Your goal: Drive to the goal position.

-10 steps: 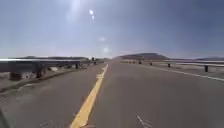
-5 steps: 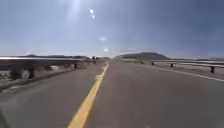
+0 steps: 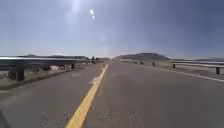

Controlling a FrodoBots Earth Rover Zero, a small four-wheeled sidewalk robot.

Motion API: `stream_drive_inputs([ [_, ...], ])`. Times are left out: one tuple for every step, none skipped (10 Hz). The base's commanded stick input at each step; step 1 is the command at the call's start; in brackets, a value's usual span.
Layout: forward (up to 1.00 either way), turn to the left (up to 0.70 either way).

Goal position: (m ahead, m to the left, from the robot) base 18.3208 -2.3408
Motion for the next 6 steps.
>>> stream_drive_inputs([
  [0.85,0.0],
  [0.85,0.0],
  [0.85,0.0],
  [0.85,0.0],
  [0.85,0.0],
  [0.85,0.0],
])
